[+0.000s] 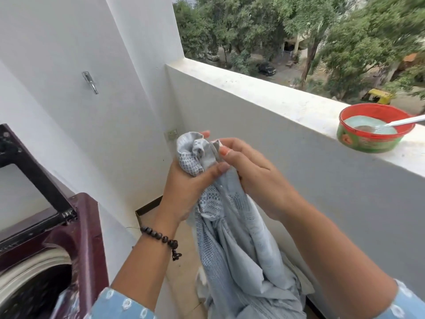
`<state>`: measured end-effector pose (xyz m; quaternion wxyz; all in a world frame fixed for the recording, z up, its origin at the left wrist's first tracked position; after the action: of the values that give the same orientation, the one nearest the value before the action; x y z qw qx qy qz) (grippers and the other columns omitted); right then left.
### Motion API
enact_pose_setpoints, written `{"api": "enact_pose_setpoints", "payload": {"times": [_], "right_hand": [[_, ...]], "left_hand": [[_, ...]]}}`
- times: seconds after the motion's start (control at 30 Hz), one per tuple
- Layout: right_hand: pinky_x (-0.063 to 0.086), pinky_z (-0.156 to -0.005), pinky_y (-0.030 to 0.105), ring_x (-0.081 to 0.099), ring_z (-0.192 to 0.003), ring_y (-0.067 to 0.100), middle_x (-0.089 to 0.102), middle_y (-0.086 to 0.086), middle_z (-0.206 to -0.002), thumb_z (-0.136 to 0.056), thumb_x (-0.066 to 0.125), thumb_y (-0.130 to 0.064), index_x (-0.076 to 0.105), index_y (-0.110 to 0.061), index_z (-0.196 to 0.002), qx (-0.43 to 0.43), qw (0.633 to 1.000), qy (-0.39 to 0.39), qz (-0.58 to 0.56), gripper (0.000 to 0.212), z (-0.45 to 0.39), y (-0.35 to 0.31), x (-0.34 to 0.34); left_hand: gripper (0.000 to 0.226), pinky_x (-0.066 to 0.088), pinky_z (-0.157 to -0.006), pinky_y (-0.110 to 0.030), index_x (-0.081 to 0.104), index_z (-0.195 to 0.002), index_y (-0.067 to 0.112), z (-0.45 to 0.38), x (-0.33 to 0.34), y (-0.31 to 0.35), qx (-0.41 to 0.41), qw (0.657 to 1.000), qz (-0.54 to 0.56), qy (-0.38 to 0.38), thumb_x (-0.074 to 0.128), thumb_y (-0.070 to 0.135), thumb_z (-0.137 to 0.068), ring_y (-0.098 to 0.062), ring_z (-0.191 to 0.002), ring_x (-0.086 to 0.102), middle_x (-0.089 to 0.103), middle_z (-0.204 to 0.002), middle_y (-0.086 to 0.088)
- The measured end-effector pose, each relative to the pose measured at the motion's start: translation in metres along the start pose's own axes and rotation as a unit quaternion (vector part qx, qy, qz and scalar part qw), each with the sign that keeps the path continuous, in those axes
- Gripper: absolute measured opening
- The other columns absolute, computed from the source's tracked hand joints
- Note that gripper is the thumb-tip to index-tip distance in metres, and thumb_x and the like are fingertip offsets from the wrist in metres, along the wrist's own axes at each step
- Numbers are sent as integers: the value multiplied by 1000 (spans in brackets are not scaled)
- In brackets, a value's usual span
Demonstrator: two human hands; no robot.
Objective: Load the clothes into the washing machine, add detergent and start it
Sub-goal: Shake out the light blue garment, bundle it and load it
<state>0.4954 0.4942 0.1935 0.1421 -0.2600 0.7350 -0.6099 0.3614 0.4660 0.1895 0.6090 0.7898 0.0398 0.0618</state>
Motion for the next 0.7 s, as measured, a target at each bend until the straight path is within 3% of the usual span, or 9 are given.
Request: {"api": "enact_pose_setpoints", "payload": {"times": [0.1, 0.17, 0.23, 0.3, 0.37, 0.43, 0.5, 0.6, 0.7], "right_hand": [[49, -91, 55, 65, -99, 31, 69, 7, -106, -88, 57, -55, 57, -32, -110, 68, 998, -11, 6, 32, 1, 11, -10], [49, -75, 39, 62, -78, 17, 68, -6, -90, -83, 65, -58, 49, -32, -112, 60, 997, 0, 55, 42, 1, 11, -20], [48, -68, 29, 60, -72, 17, 70, -5, -93, -78, 72, -55, 49, -32, -113, 53, 985, -34, 160, 47, 3, 15, -26], [45, -63, 25, 54, -64, 10, 67, -5, -81, -82, 75, -38, 56, -32, -93, 55, 951, -80, 295, 23, 5, 31, -26], [38, -58, 31, 45, -59, 11, 52, -8, -62, -84, 66, -18, 48, -25, -67, 72, 910, -82, 399, 26, 5, 59, -26], [33, -55, 33, 48, -63, 17, 51, -5, -62, -82, 59, -15, 44, -21, -64, 118, 870, -73, 474, 24, 8, 83, -24], [37, -58, 33, 60, -77, 23, 66, 3, -80, -83, 59, -19, 56, -20, -75, 165, 843, -84, 506, 8, 11, 106, -26], [51, -80, 32, 64, -98, 19, 70, -5, -101, -82, 65, -21, 62, -26, -95, 176, 891, -108, 405, 15, 15, 111, -27], [51, -98, 36, 63, -114, 15, 67, -3, -122, -87, 72, -20, 56, -23, -127, 81, 976, -139, 147, 43, 12, 66, -11]], "left_hand": [[31, 57, -81, -57, 74, -98, 26, 2, -7, 2, 27, 984, -161, 67, 79, 46, -74, -30, -87, 72, 75, -93, -13], [19, 55, -74, -58, 73, -88, 24, 3, -14, 7, 52, 972, -199, 117, 75, 43, -84, -29, -74, 66, 70, -85, -22], [13, 55, -72, -48, 69, -82, 29, 2, -23, 18, 66, 966, -185, 167, 70, 40, -89, -18, -74, 65, 70, -75, -5], [16, 52, -66, -37, 64, -78, 31, -1, -27, 37, 88, 965, -169, 181, 67, 41, -91, -10, -70, 63, 65, -68, 13], [16, 49, -66, -29, 62, -80, 30, -4, -28, 61, 126, 963, -162, 174, 64, 37, -95, -5, -70, 61, 63, -66, 19], [15, 49, -71, -25, 63, -83, 31, -5, -28, 88, 171, 957, -163, 170, 61, 32, -97, -2, -76, 61, 64, -70, 22], [16, 48, -72, -24, 63, -81, 32, -4, -28, 111, 211, 946, -174, 171, 61, 31, -97, -1, -78, 61, 64, -71, 24], [13, 48, -70, -18, 62, -83, 32, -3, -25, 125, 230, 939, -212, 141, 64, 28, -95, 2, -78, 63, 65, -71, 25], [18, 46, -65, -13, 59, -83, 34, -4, -17, 110, 217, 925, -298, 93, 70, 23, -91, 6, -70, 59, 63, -70, 23]]}}
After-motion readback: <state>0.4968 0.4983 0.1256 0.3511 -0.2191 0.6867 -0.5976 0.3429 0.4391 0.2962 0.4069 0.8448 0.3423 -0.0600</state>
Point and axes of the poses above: each hand's wrist, its own z-axis away from the middle knuckle, its own x-axis out of the palm, y = z × x, the point moved 4 cm from there along -z, towards the middle knuckle
